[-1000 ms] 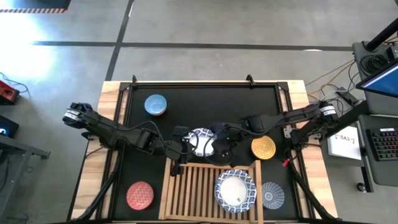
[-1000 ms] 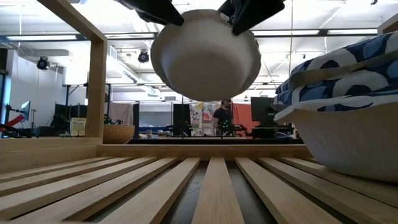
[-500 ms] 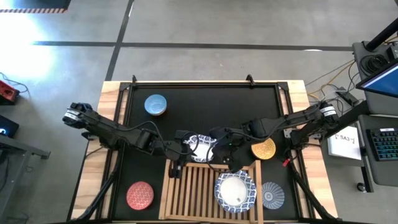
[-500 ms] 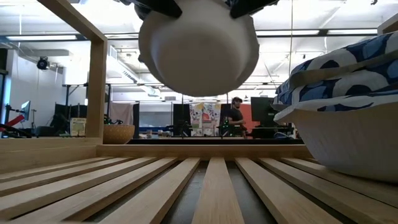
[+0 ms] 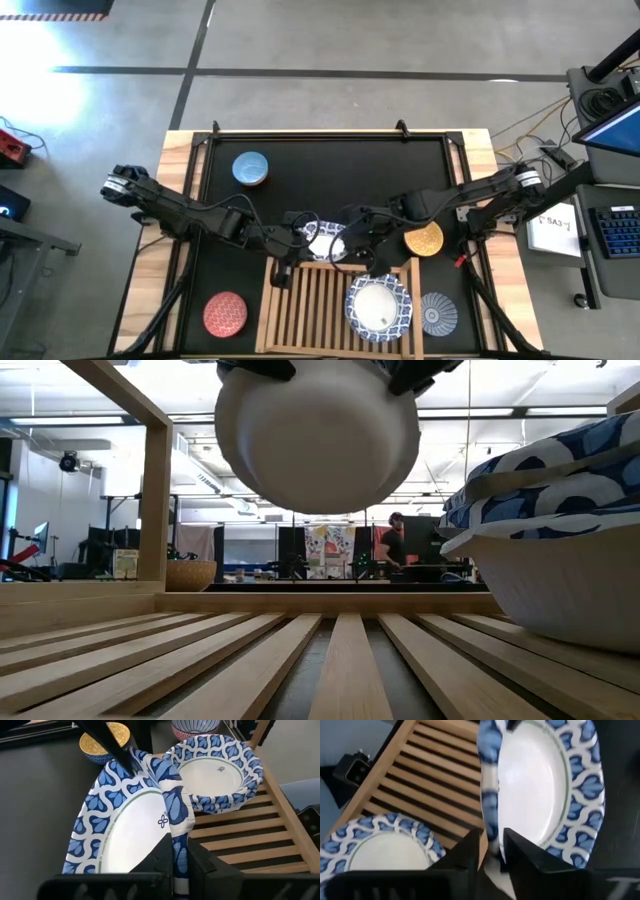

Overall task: Place and stack bowls onto a shelf
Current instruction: Stack the white patterned bowl on top of the white patterned bowl on the shelf

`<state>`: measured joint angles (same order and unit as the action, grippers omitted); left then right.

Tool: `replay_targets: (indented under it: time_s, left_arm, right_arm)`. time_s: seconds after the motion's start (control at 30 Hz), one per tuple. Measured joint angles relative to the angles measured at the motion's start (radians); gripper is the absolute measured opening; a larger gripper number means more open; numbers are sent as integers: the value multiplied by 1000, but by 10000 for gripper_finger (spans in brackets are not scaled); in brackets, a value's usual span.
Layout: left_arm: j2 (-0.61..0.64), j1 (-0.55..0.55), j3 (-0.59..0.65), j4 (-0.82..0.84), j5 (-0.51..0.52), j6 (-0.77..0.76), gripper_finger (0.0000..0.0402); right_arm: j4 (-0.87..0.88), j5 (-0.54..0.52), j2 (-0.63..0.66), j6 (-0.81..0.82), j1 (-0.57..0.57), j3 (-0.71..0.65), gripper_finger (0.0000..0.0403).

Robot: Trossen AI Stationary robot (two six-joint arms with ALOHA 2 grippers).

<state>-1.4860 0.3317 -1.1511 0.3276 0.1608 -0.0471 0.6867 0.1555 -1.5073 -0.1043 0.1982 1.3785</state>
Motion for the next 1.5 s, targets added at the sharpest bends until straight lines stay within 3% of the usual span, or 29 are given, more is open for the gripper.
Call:
replay_targets:
  time_s: [0.2, 0.5, 1.0, 1.23, 1.5]
  left_arm:
    - [0, 0, 0, -39, -21, -15, 2]
    - [-45, 0, 0, -139, -27, -19, 1]
    - [-241, 16, 0, -543, -249, 9, 1]
    - [-316, 38, 0, -741, -256, 14, 1]
    - [-383, 47, 0, -841, -256, 11, 1]
  right_arm:
    - [55, -22, 40, 0, -6, 0, 140]
    - [147, -268, 196, 1, -7, 0, 190]
    - [205, -287, 303, 185, -6, 0, 178]
    - [270, -285, 296, 253, -6, 0, 178]
    - [356, -285, 296, 335, -6, 0, 178]
